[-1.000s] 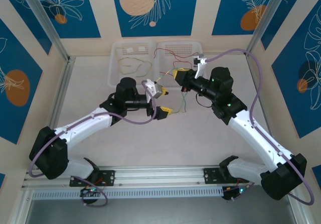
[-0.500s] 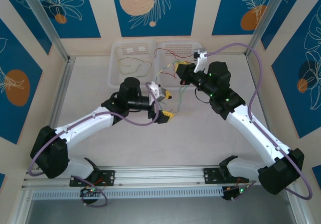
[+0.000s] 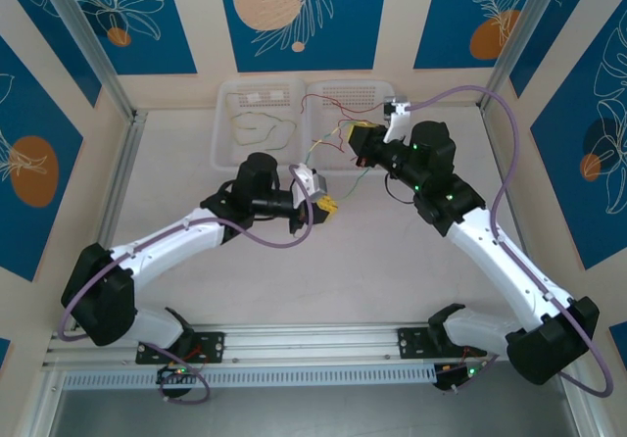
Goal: Untangle the cables
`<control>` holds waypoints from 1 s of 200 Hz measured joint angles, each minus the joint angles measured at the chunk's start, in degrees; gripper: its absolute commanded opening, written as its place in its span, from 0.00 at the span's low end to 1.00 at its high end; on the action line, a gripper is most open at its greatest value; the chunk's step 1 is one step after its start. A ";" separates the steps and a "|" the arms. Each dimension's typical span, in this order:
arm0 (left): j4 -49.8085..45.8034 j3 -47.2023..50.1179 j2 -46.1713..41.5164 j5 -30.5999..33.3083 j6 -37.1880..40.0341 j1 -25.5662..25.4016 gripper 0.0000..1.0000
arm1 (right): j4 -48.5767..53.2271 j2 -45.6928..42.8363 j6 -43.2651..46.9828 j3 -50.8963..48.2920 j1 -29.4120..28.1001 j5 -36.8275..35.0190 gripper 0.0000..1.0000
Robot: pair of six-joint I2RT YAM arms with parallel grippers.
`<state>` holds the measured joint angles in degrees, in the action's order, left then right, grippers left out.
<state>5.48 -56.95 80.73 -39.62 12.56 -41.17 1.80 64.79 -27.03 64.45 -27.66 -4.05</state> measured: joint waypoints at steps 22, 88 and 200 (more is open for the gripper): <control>-0.13 0.92 -2.32 3.02 0.02 0.00 0.00 | 1.33 -1.11 0.17 -0.50 0.33 0.24 0.33; -1.07 3.43 -14.56 14.23 -5.84 13.60 0.00 | 0.79 -10.40 1.55 -6.91 2.64 -6.86 0.81; -4.42 -29.11 17.81 22.34 -14.97 26.75 0.00 | 2.16 -14.78 -1.25 -15.43 5.57 -9.07 0.80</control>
<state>1.06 -86.06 98.54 -17.28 -2.42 -14.41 3.97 50.02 -28.27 49.01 -22.09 -13.13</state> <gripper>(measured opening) 0.072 0.804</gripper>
